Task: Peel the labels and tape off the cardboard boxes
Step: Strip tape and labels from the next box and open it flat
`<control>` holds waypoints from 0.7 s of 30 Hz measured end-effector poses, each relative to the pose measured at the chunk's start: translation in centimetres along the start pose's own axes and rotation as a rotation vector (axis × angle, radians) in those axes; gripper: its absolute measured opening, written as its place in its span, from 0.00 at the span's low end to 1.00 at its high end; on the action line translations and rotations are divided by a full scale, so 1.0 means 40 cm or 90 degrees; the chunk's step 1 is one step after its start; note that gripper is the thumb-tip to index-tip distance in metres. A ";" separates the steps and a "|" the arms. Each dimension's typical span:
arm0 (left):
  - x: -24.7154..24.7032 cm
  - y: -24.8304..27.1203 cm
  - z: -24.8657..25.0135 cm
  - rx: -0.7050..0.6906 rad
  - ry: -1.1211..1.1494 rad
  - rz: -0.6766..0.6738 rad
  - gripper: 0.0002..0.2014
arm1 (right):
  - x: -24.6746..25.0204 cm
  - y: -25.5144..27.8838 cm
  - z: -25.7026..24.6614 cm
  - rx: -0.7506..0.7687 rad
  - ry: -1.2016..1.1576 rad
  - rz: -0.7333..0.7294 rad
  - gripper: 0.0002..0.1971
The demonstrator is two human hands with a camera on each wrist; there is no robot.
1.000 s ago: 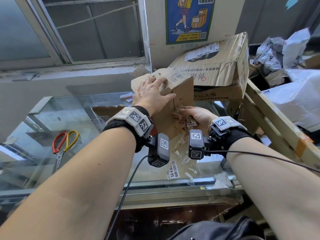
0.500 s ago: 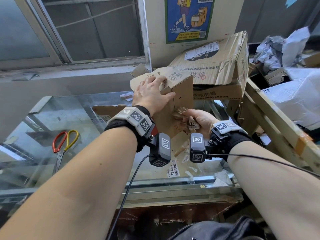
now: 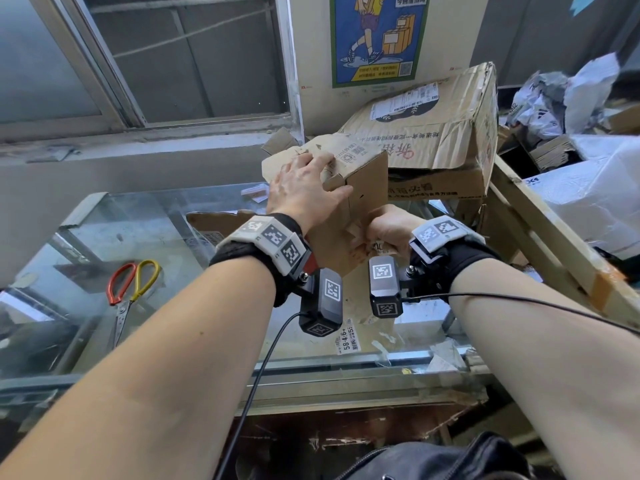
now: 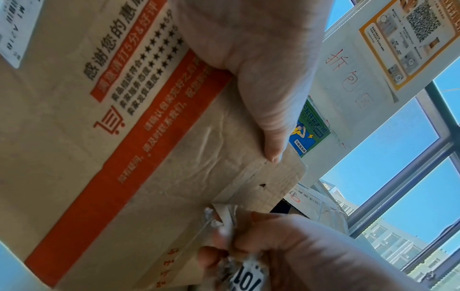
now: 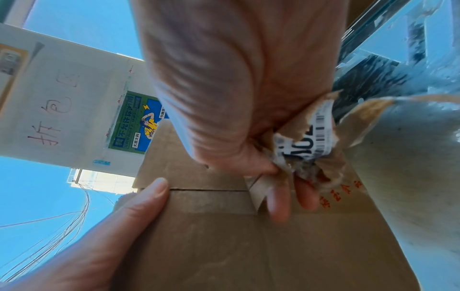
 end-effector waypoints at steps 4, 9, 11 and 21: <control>0.000 0.002 -0.005 0.001 0.003 0.000 0.31 | -0.015 0.000 0.005 -0.027 -0.099 0.030 0.13; -0.002 0.002 -0.003 -0.004 0.000 -0.002 0.31 | -0.038 -0.010 0.034 -0.034 -0.166 -0.002 0.14; -0.002 -0.001 -0.004 -0.006 -0.001 -0.003 0.31 | -0.031 -0.014 0.034 -0.015 -0.130 0.002 0.14; -0.001 0.003 -0.006 -0.008 0.003 -0.007 0.33 | -0.034 -0.023 0.040 0.035 -0.161 0.031 0.18</control>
Point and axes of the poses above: each hand's wrist, its own y-axis away from the middle knuckle, its own x-axis out of the back of the hand, z = x × y, the point moved 10 cm from there along -y, towards the middle knuckle, and after that the axes turned 6 degrees about -z, right-handed, at the moved point
